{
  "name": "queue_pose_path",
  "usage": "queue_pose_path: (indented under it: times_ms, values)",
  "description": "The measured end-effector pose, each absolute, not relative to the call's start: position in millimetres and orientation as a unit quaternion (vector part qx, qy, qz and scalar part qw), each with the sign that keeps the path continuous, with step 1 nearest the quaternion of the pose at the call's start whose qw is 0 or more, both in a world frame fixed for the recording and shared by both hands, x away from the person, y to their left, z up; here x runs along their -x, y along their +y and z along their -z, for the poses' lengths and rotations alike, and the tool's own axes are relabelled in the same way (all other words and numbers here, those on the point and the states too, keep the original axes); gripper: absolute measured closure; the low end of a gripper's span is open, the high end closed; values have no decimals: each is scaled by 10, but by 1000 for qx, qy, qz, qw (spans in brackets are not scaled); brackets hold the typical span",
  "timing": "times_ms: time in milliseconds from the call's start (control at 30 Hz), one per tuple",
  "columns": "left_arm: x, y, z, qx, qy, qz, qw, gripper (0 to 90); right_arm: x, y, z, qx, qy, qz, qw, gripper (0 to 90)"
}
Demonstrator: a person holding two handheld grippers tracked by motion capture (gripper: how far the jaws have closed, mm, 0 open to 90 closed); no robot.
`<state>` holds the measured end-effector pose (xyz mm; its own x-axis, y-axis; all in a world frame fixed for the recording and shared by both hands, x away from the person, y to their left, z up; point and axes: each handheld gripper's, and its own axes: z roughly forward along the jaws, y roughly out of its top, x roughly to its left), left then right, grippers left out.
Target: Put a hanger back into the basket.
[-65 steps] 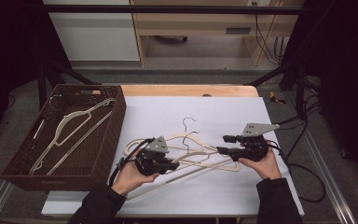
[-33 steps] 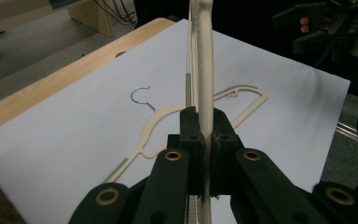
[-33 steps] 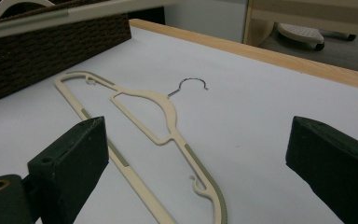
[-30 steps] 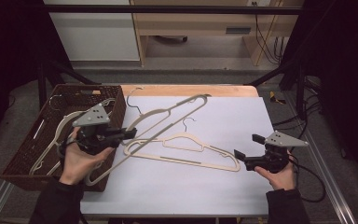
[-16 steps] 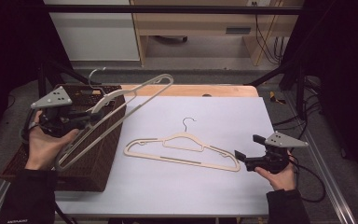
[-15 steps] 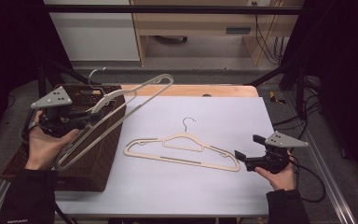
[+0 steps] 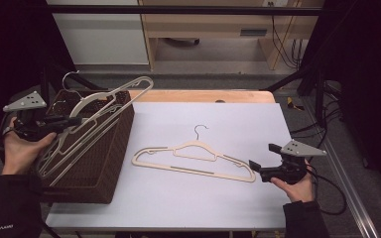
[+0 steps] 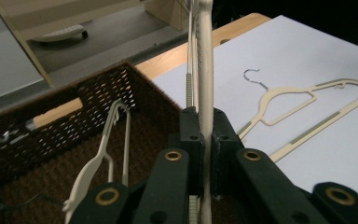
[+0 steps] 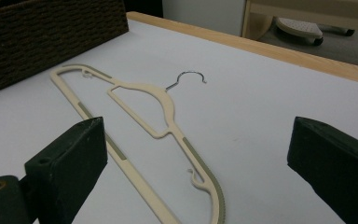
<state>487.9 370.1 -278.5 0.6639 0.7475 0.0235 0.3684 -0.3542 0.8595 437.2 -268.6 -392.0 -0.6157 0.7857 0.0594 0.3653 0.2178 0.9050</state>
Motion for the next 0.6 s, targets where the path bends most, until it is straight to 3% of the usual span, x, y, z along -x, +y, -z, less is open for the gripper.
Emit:
queue_pose_path:
  times_ms: [600]
  values:
    - [-4897,4211,3146,-780,403,-203,434,862,-4384,-2662,3937,-381,756,-490,210,53]
